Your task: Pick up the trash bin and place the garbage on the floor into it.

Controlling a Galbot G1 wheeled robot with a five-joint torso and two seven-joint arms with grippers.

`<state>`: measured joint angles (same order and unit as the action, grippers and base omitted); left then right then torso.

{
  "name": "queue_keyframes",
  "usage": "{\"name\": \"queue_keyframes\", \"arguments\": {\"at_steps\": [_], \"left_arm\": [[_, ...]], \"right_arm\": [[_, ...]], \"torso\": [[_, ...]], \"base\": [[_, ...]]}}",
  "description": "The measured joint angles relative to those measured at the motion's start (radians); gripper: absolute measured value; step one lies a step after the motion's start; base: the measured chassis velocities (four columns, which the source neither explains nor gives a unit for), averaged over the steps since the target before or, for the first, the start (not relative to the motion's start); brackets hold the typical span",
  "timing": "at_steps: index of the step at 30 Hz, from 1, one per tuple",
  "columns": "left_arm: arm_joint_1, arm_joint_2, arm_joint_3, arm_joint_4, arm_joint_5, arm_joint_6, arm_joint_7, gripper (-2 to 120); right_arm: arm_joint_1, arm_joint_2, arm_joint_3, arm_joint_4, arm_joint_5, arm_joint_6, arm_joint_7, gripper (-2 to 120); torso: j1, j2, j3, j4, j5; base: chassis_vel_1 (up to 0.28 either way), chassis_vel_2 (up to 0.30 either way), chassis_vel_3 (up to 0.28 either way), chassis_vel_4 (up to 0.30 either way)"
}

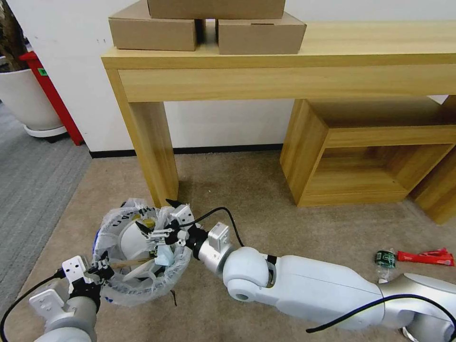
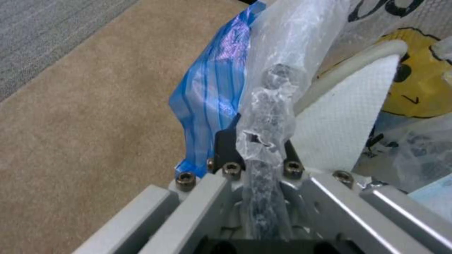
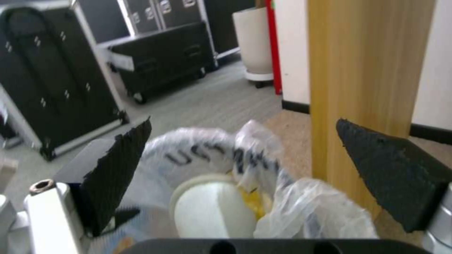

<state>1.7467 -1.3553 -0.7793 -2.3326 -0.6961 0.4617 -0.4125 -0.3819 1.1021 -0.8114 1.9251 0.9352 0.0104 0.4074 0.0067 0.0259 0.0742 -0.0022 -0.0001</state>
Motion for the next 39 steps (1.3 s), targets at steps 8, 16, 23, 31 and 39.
{"name": "queue_keyframes", "arguments": {"at_steps": [8,16,23,31,39], "left_arm": [[-0.006,0.006,0.0,0.007,-0.002,0.0,-0.001,0],[-0.005,0.011,0.0,0.01,-0.004,0.001,-0.001,0],[0.004,0.008,-0.002,0.006,-0.002,-0.001,-0.001,0],[0.005,0.015,-0.011,-0.002,0.009,-0.003,0.002,0],[0.003,0.013,-0.015,-0.01,0.026,-0.007,0.007,0]], "right_arm": [[-0.027,0.021,0.054,-0.001,0.059,0.034,-0.006,100],[-0.054,0.045,0.069,-0.014,0.071,0.124,-0.097,100],[-0.067,0.051,0.086,-0.02,0.067,0.146,-0.126,100],[-0.135,-0.052,0.318,0.022,0.035,0.078,-0.066,100],[-0.238,-0.148,0.573,0.111,0.005,0.036,-0.061,100]], "torso": [[0.0,0.0,0.0,0.0,0.0],[0.0,0.0,0.0,0.0,0.0],[0.0,0.0,0.0,0.0001,0.0001],[0.0,0.0,0.0,-0.0001,0.0002],[0.0,0.0,0.0,0.0,0.0004]], "base": [[0.0,0.0,0.0,0.0],[0.0,0.0,0.0,0.0],[0.0,0.0,0.0,0.0],[0.0,0.0,0.0,0.0],[0.0,0.0,0.0,0.0]]}}
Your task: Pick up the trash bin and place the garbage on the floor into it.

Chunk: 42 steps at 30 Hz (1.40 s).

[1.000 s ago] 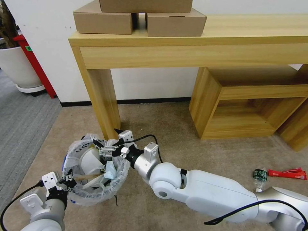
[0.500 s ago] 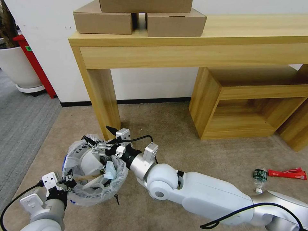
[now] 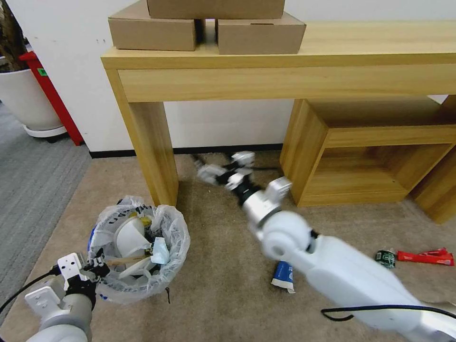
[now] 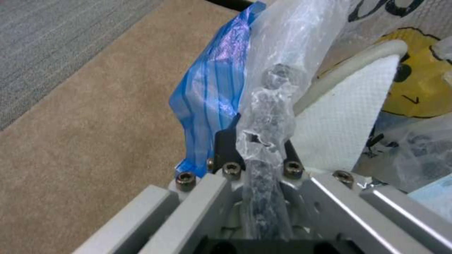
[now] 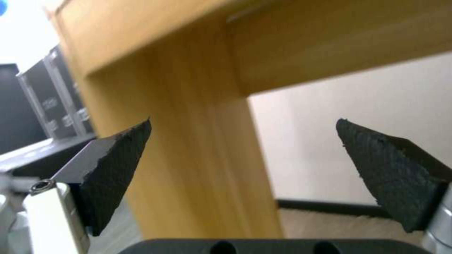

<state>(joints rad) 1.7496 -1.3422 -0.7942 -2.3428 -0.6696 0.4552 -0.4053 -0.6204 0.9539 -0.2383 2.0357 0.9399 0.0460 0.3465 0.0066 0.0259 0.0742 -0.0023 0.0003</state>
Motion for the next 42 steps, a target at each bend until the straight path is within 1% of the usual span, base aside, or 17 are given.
{"name": "queue_keyframes", "arguments": {"at_steps": [2,3,4,6,7,11,15,17,18,19,21,22,23,25,26,30,42], "left_arm": [[0.0,0.0,0.001,-0.002,0.002,0.0,0.001,0],[0.001,0.0,0.002,-0.003,0.002,0.0,0.001,0],[0.001,0.0,0.002,-0.003,0.002,0.0,0.001,0],[0.006,0.0,0.002,-0.008,0.002,0.006,0.001,0],[0.006,0.0,0.002,-0.008,0.002,0.006,0.001,0],[0.014,0.003,0.002,-0.019,-0.006,0.012,0.001,0],[0.016,0.004,0.002,-0.021,-0.008,0.012,0.002,0],[0.02,0.005,0.001,-0.025,-0.008,0.015,0.004,0],[0.025,0.005,0.001,-0.027,0.006,0.021,0.011,0],[0.025,0.005,0.001,-0.027,0.006,0.021,0.011,0],[0.03,0.005,0.0,-0.029,0.043,0.031,0.022,0],[0.036,0.005,-0.002,-0.032,0.07,0.045,0.037,0],[0.036,0.005,-0.002,-0.032,0.07,0.045,0.037,0],[0.046,0.005,-0.004,-0.035,0.079,0.049,0.06,0],[0.049,0.009,-0.006,-0.036,0.08,0.036,0.071,0],[0.053,0.016,-0.007,-0.037,0.076,0.014,0.074,0],[0.065,0.025,-0.002,-0.046,0.064,0.011,0.071,0]], "right_arm": [[-0.069,-0.022,0.096,0.043,-0.007,-0.005,-0.006,100],[-0.099,-0.028,0.127,0.056,-0.012,-0.007,-0.006,100],[-0.099,-0.028,0.127,0.056,-0.012,-0.007,-0.006,100],[-0.188,-0.039,0.195,0.088,-0.036,-0.01,-0.005,100],[-0.188,-0.039,0.195,0.088,-0.036,-0.01,-0.005,100],[-0.364,-0.057,0.308,0.127,-0.129,-0.019,0.009,100],[-0.408,-0.057,0.343,0.132,-0.149,-0.018,0.011,100],[-0.452,-0.054,0.382,0.132,-0.171,-0.015,0.016,100],[-0.497,-0.048,0.421,0.127,-0.196,-0.009,0.021,100],[-0.497,-0.048,0.421,0.127,-0.196,-0.009,0.021,100],[-0.544,-0.04,0.468,0.124,-0.226,-0.01,0.033,100],[-0.582,-0.03,0.501,0.127,-0.253,-0.027,0.059,100],[-0.582,-0.03,0.501,0.127,-0.253,-0.027,0.059,100],[-0.633,-0.019,0.535,0.131,-0.304,-0.058,0.094,100],[-0.671,-0.013,0.555,0.131,-0.342,-0.081,0.125,100],[-0.72,-0.003,0.58,0.132,-0.379,-0.092,0.146,100],[-0.78,0.028,0.604,0.138,-0.425,-0.077,0.148,100]], "torso": [[0.0,0.0,0.0,-0.0001,-0.0001],[0.0,0.0,0.0,0.0001,0.0],[0.0,0.0,0.0,0.0001,0.0],[0.0,0.0,0.0,0.0,-0.0001],[0.0,0.0,0.0,0.0,-0.0001],[0.0,0.0,0.0,-0.0001,-0.0001],[0.0,0.0,0.0,-0.0002,0.0],[0.0,0.0,0.0,-0.0001,-0.0003],[0.0,0.0,0.0,0.0002,-0.0002],[0.0,0.0,0.0,0.0002,-0.0002],[0.0,0.0,0.0,0.0,-0.0002],[0.0,0.0,0.0,0.0001,-0.0002],[0.0,0.0,0.0,0.0001,-0.0002],[0.0,0.0,0.0,0.0002,-0.0004],[0.0,0.0,0.0,0.0,-0.0002],[0.0,0.0,0.0,0.0,-0.0003],[0.0,0.0,0.0,0.0001,-0.0003]], "base": [[0.0,0.0,0.0,0.0],[0.0,0.0,0.0,0.0],[0.0,0.0,0.0,0.0],[0.0,0.0,0.0,0.0],[0.0,0.0,0.0,0.0],[0.0,0.0,0.0,0.0],[0.0,0.0,0.0,0.0],[0.0,0.0,0.0,0.0],[0.0,0.0,0.0,0.0],[0.0,0.0,0.0,0.0],[0.0,0.0,0.0,0.0],[0.0,0.0,0.0,0.0],[0.0,0.0,0.0,0.0],[0.0,0.0,0.0,0.0],[0.0,0.0,0.0,0.0],[0.0,0.0,0.0,0.0],[0.0,0.0,0.0,0.0]]}}
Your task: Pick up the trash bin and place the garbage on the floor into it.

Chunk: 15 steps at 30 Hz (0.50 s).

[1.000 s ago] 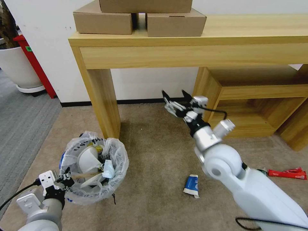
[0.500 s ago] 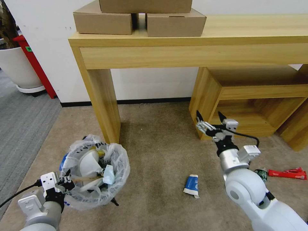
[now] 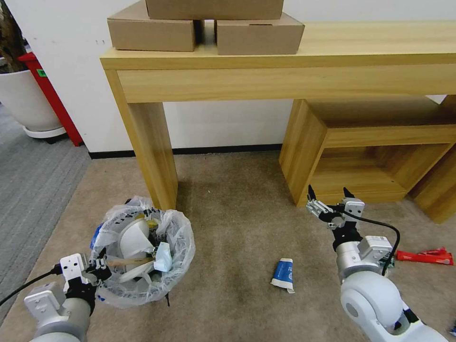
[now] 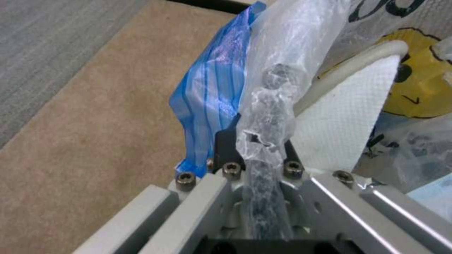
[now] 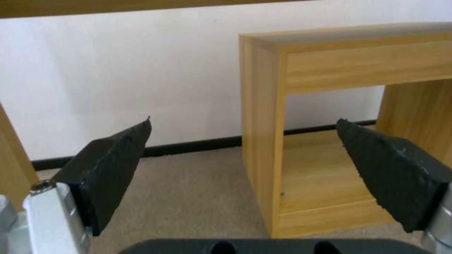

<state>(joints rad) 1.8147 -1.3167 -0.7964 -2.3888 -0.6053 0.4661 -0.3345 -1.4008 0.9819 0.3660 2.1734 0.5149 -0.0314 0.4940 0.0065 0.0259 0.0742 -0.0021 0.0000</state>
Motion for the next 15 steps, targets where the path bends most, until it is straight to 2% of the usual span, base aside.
{"name": "queue_keyframes", "arguments": {"at_steps": [9,15], "left_arm": [[0.007,-0.006,0.003,-0.006,0.002,0.0,-0.001,0],[0.012,-0.006,0.002,-0.009,0.002,0.0,-0.002,0]], "right_arm": [[-0.006,0.002,0.004,-0.001,-0.01,0.012,-0.002,100],[-0.011,0.005,0.002,-0.003,-0.015,0.019,-0.004,100]], "torso": [[0.0,0.0,0.0,0.0,0.0001],[0.0,0.0,0.0,-0.0001,0.0001]], "base": [[-0.042,-0.043,-0.039,-0.058],[-0.097,-0.083,-0.088,-0.093]]}}
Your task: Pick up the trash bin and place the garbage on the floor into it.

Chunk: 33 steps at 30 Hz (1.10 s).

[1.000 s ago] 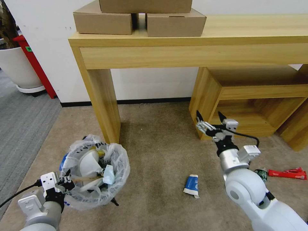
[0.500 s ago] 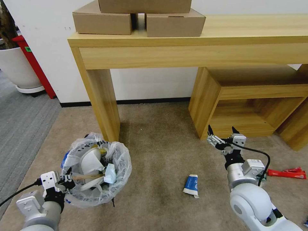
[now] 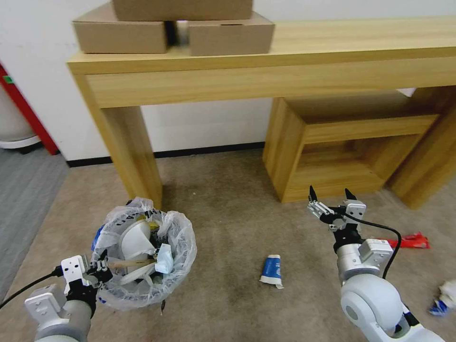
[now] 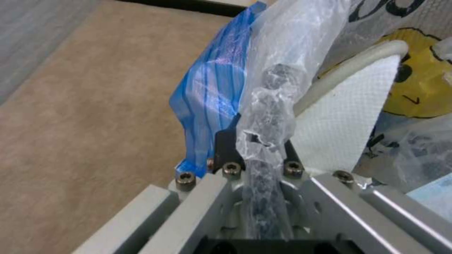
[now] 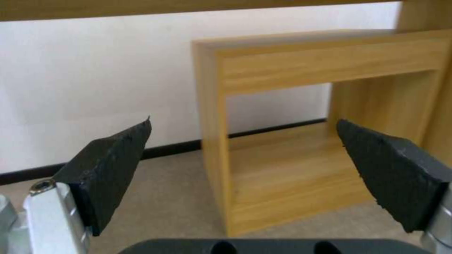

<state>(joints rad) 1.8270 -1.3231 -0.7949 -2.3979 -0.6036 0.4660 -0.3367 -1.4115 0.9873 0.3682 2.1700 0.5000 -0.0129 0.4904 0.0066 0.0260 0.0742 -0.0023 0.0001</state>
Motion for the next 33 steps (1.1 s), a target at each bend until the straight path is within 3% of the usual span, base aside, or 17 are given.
{"name": "queue_keyframes", "arguments": {"at_steps": [33], "left_arm": [[-0.018,0.006,-0.014,0.022,-0.021,-0.024,-0.018,0]], "right_arm": [[0.028,0.006,-0.056,-0.039,-0.003,0.036,-0.01,100]], "torso": [[0.0,0.0,0.0,0.0003,-0.0001]], "base": [[-0.101,-0.101,-0.105,-0.104]]}}
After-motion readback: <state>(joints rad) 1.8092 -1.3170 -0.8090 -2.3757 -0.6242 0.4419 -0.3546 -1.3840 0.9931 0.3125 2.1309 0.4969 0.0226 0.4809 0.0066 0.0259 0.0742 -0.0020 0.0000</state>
